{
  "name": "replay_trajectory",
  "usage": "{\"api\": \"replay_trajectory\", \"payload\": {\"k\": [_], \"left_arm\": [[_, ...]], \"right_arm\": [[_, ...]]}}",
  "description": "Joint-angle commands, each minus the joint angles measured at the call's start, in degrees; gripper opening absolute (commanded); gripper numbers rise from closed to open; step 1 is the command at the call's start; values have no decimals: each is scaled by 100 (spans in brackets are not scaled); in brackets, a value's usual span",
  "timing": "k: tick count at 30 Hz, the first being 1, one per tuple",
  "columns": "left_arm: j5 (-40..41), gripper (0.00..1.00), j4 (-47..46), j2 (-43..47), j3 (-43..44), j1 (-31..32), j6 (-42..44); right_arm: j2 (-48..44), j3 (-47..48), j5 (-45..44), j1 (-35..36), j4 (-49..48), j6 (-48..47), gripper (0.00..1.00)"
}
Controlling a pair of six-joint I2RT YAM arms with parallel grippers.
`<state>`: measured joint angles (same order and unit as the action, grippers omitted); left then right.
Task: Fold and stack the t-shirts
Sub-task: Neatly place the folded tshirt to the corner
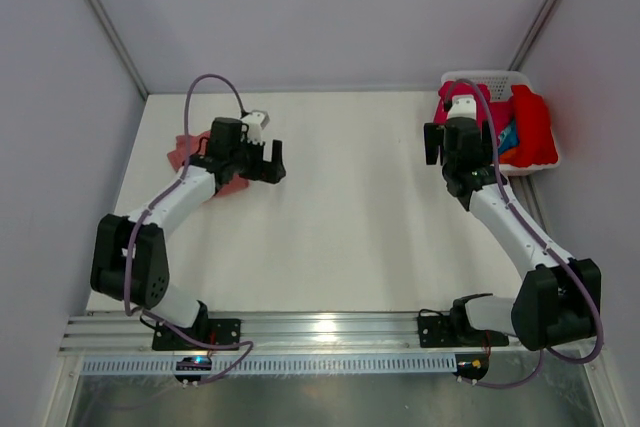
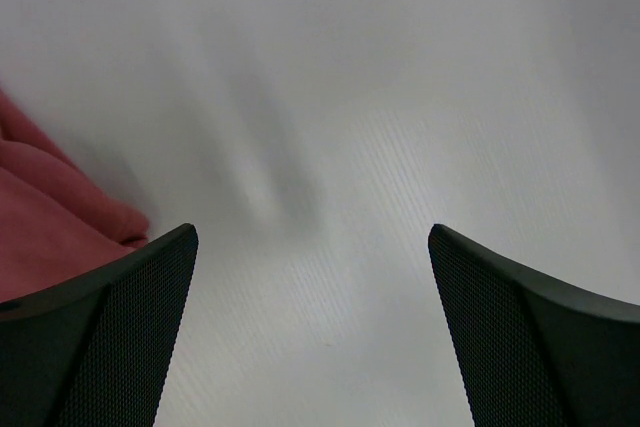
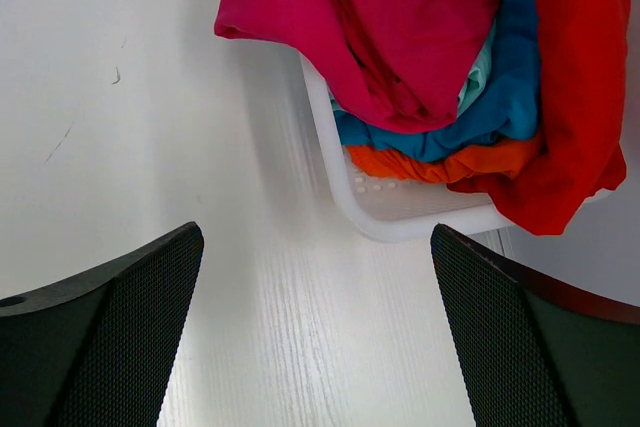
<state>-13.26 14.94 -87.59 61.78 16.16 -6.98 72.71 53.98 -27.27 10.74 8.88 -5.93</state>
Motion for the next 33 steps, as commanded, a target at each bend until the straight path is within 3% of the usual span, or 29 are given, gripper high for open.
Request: {"api": "replay_trajectory", "payload": {"k": [1, 7, 12, 15, 25, 33], "left_arm": [[-879, 99, -685, -169, -166, 36, 74], [-1267, 99, -1185, -776, -386, 36, 224], [-1347, 99, -1107, -1479, 70, 36, 189], [-1119, 99, -809, -1734, 457, 36, 145], [788, 99, 368, -1788, 1222, 36, 540], [781, 99, 1195, -1840, 1671, 36, 567]], "right_arm": [[42, -27, -7, -28, -335, -48, 99], [138, -54, -7, -28, -414, -145, 99], [183, -63, -68, -28, -423, -232, 99], [112, -98, -51, -28, -475, -250, 99], [-143, -177, 81, -28, -572, -303, 99], [-151, -151, 151, -28, -554, -321, 99]]}}
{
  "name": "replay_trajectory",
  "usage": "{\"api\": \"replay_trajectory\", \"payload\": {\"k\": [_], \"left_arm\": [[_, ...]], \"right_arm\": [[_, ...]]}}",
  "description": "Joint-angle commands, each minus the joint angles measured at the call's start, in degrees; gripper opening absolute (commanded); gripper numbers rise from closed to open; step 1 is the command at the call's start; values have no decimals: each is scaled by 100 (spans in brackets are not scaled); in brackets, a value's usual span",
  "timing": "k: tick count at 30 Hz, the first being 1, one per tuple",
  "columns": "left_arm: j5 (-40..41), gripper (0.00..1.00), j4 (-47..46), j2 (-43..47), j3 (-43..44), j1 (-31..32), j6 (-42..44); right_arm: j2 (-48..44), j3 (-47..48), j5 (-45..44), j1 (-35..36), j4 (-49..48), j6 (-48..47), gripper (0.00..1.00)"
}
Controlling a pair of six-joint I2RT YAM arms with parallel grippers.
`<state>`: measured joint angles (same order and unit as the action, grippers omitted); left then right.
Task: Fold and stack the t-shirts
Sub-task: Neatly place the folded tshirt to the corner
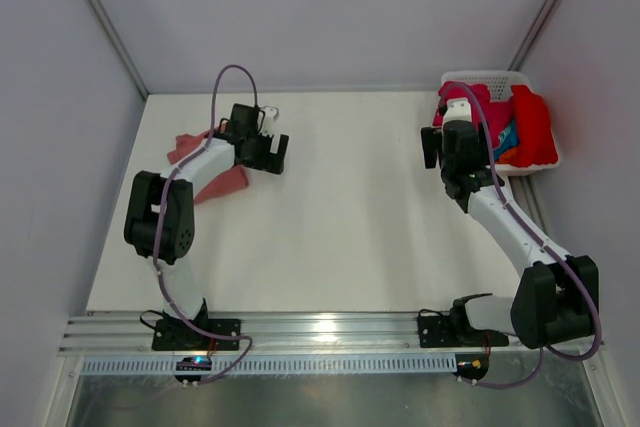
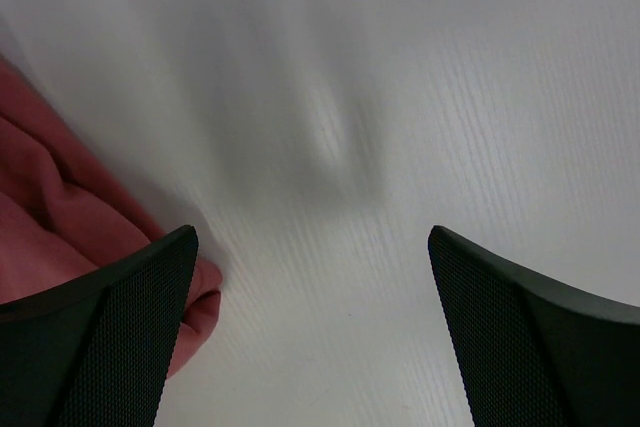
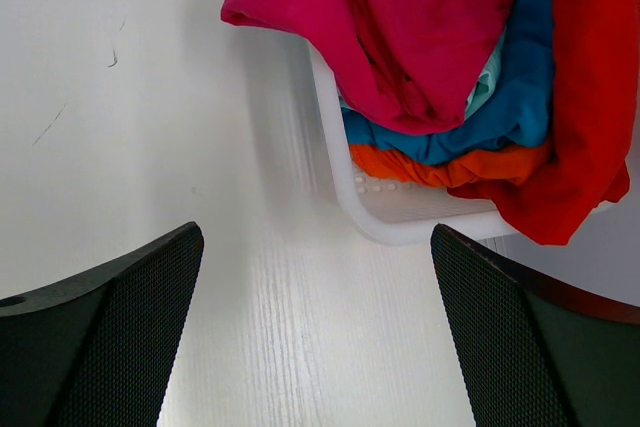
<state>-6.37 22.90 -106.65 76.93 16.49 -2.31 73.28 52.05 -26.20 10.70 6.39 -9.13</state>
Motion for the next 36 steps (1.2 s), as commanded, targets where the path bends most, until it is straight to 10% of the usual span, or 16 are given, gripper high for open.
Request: {"api": "replay_trajectory", "payload": {"k": [1, 11, 36], "left_arm": [[5, 99, 435, 65, 173, 3, 99], [-954, 99, 497, -84, 297, 3, -235], [593, 99, 1498, -251, 349, -67, 116]], "right_arm": [[-235, 33, 44, -24, -297, -10, 99], [-314, -2, 27, -24, -323, -45, 99], [-507, -55, -87, -24, -279, -133, 99]]}}
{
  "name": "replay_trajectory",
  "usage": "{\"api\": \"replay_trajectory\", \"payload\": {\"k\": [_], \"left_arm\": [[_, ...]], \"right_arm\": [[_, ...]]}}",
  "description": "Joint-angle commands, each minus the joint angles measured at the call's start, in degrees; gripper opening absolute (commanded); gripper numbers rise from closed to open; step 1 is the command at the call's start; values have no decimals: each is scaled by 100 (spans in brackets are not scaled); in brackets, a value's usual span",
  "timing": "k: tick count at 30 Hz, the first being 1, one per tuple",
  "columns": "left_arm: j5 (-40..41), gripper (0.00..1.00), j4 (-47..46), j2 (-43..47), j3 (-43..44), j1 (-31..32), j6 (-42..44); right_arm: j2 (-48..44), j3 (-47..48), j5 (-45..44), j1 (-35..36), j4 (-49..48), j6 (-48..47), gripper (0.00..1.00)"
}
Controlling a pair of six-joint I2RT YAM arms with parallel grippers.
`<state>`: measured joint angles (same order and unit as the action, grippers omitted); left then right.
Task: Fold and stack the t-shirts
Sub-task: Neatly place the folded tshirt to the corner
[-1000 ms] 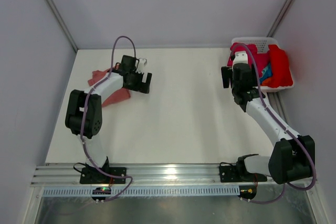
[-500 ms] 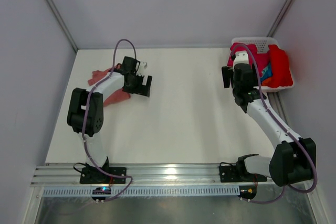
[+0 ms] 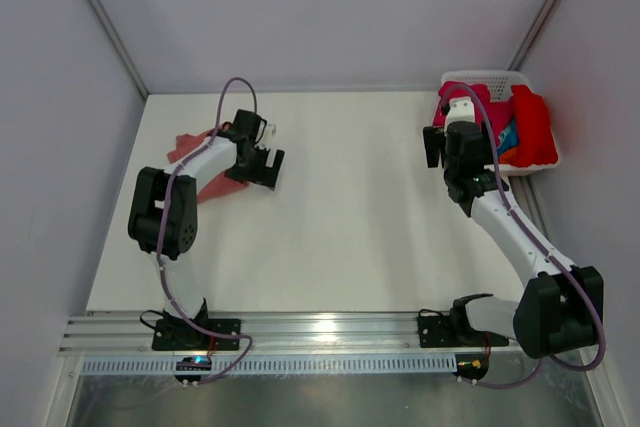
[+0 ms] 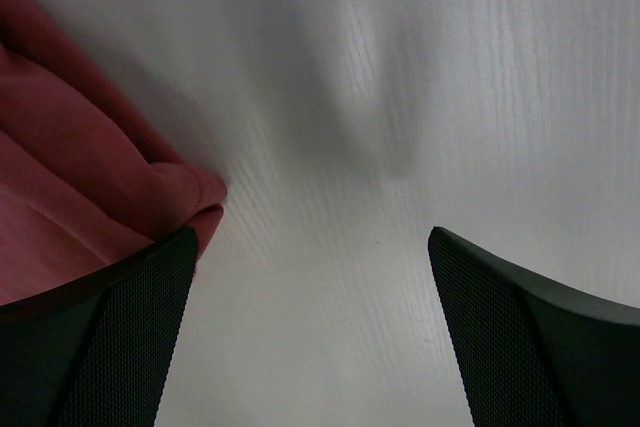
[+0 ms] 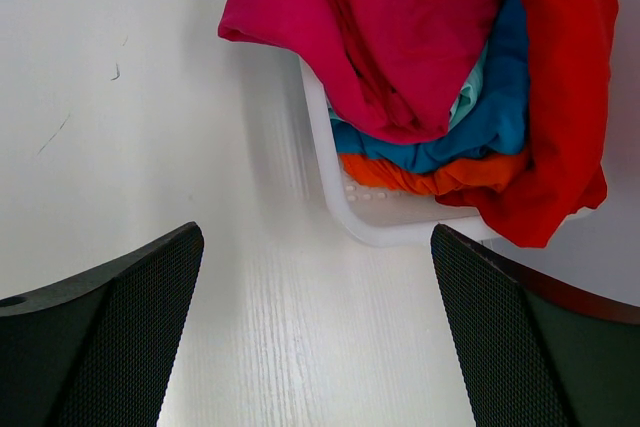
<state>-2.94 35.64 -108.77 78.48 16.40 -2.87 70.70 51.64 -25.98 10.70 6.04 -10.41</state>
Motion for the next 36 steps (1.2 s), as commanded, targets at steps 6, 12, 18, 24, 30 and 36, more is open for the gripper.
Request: {"api": "replay_trajectory", "payload": {"k": [6, 12, 18, 24, 30, 36], "left_arm": [[531, 99, 347, 58, 185, -286, 507], [803, 99, 549, 119, 142, -497, 972], [1085, 99, 567, 119, 115, -831, 1368], [673, 99, 497, 101, 72, -1008, 1377], [-890, 99, 891, 76, 438, -999, 1105], [-1437, 99, 1165, 172, 721, -753, 1166]], "right_arm": [[-276, -22, -127, -24, -244, -13, 99], [-267, -22, -109, -24, -218, -13, 100], [-258, -31, -109, -24, -244, -31, 99], [-214, -40, -65, -33, -253, -40, 99], [-170, -40, -39, -24, -253, -48, 99], [-161, -22, -57, -24, -244, -66, 99]]}}
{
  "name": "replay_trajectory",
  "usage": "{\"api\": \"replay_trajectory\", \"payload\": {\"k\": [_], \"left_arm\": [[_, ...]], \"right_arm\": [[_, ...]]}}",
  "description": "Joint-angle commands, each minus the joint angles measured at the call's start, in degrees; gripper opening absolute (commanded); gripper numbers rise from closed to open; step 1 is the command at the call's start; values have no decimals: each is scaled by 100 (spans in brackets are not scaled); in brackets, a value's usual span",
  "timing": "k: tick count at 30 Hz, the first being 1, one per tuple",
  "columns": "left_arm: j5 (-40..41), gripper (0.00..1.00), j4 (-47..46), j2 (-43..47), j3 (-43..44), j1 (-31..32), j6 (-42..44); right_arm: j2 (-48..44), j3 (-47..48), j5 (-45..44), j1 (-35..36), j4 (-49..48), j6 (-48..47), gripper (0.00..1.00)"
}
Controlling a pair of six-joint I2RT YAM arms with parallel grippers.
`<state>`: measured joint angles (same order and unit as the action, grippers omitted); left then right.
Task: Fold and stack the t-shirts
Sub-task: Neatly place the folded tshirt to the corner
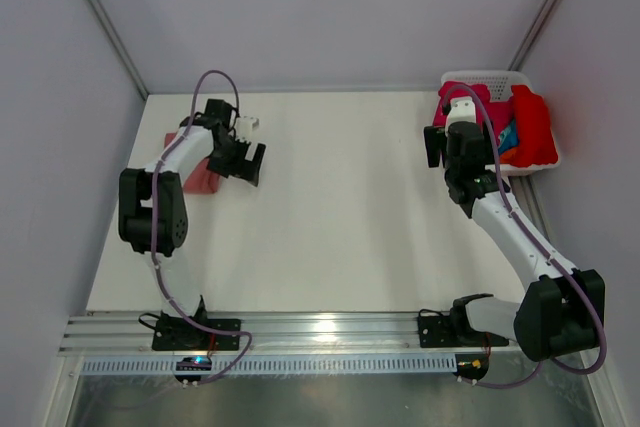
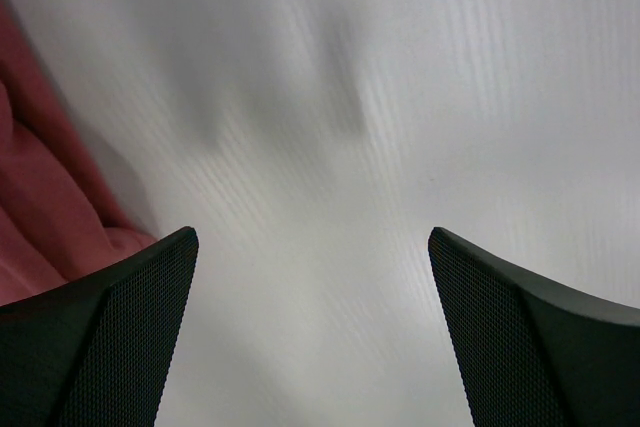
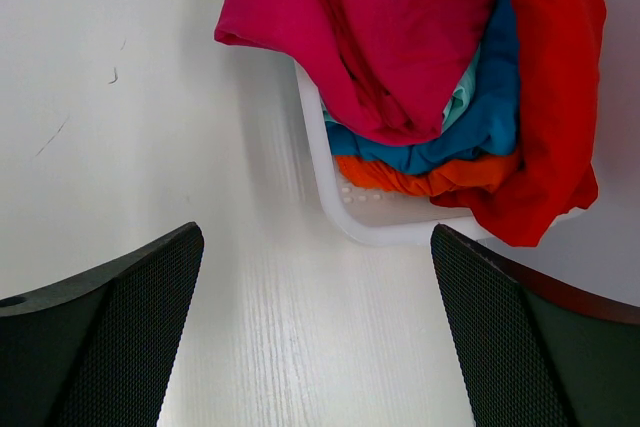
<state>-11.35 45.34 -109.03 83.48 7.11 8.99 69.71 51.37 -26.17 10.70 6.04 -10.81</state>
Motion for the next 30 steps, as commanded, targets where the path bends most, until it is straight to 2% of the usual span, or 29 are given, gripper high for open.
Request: {"api": "replay_trajectory", "payload": {"k": [1, 12, 18, 20, 24, 30], "left_arm": [[-639, 99, 168, 172, 265, 211, -47], [54, 99, -236, -951, 1284, 273, -337], [484, 99, 61, -1628, 2039, 273, -205], [599, 99, 71, -1691, 2137, 273, -188], [1335, 99, -60, -1735, 2163, 273, -170], [1680, 99, 44, -1849, 2181, 212, -126]], "right_arm": [[-63, 4, -37, -24, -253, -27, 99], [-142, -5, -63, -24, -270, -62, 99], [-169, -5, -89, -33, -270, -79, 99], [-177, -14, -90, -24, -270, -88, 99], [-195, -22, -90, -24, -270, -97, 99], [-186, -22, -72, -24, -262, -106, 99]]}}
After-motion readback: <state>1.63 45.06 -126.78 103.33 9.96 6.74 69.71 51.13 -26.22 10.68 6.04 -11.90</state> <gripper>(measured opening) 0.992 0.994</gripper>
